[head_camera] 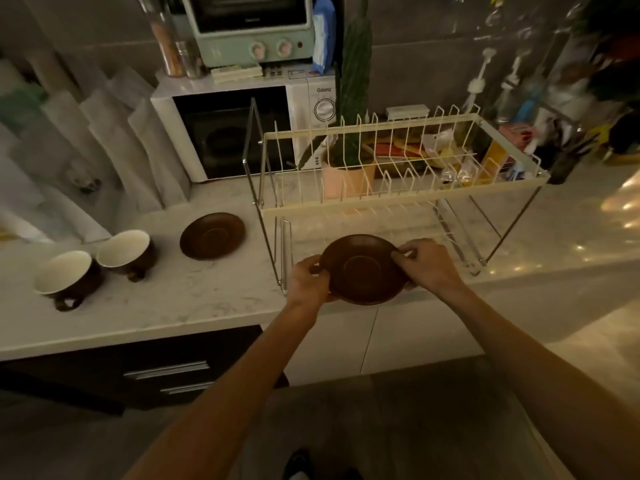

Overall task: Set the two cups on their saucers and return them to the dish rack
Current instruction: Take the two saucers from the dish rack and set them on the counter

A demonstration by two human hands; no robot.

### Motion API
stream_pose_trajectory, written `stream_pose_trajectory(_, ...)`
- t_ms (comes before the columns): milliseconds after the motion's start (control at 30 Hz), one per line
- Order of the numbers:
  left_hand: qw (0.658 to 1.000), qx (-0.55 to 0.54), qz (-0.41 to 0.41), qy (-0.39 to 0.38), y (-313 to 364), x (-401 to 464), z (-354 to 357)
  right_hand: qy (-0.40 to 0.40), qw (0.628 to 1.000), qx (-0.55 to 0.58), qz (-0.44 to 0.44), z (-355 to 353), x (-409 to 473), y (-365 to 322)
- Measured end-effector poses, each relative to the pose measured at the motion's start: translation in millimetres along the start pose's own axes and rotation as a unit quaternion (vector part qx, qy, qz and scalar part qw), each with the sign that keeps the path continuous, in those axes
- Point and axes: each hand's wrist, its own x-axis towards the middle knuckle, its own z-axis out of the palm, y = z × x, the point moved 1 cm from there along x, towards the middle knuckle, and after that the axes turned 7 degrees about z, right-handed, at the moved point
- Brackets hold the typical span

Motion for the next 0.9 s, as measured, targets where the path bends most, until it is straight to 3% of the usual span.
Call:
stream_pose_trajectory(500, 0.998, 0.054, -0.003, 0.031, -36.3, -48.9, -104.1, -0.227, 0.972, 0.063, 0.005, 50.5, -45.4, -50.0)
stream_pose_trajectory(733, 0.996, 0.039, -0.035, 0.069, -46.7, -64.4, -147.6, -0.275, 0.958, 0.067, -0.032, 84.6, -62.4, -73.4)
stream_pose_trajectory(900, 0.993, 0.045, -0.041, 0.102, -51.4, -63.9, -179.6, -0.263, 0.961, 0.072, -0.039, 115.8, -70.5, -95.3)
